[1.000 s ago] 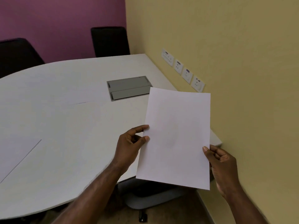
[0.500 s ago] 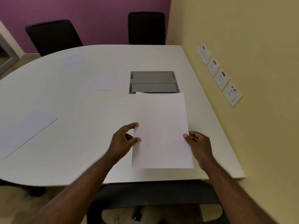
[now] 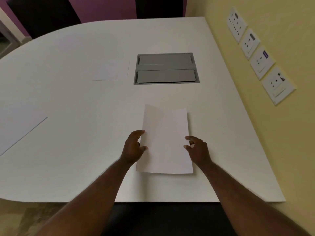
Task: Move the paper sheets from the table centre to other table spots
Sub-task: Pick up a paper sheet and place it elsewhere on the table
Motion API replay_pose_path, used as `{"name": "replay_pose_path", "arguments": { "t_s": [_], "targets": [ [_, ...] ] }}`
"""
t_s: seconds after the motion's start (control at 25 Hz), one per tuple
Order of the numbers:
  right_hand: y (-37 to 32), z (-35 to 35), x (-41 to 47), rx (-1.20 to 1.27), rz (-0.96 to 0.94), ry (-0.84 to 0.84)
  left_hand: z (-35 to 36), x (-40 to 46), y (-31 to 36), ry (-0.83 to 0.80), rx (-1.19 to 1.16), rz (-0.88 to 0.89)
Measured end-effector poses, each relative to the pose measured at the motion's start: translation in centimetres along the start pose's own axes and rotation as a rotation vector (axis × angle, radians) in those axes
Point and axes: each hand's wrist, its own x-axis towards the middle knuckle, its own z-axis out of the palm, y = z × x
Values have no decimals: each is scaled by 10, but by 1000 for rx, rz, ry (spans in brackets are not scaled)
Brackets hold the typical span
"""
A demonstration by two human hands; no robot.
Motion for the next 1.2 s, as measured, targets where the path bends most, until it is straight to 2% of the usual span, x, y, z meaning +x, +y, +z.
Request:
{"name": "replay_pose_path", "arguments": {
  "t_s": [0.12, 0.28, 0.36, 0.48, 0.72, 0.96, 1.2],
  "targets": [
    [11, 12, 8, -72, 11, -23, 12, 6, -17, -88, 118, 10],
    [19, 18, 3, -333, -38, -56, 23, -2, -38, -277, 472, 116],
    [20, 21, 1, -537, -153, -128, 25, -5, -43, -393, 539, 172],
    [21, 27, 2, -636, -257, -296, 26, -4, -51, -478, 618, 221],
    [33, 25, 4, -709, -296, -355, 30, -9, -60, -454, 612, 276],
    [34, 24, 7, -670, -300, -374, 33, -15, -64, -425, 537, 261],
    [24, 21, 5, -671, -271, -364, 29, -16, -57, -423, 591, 253]
  ]
}}
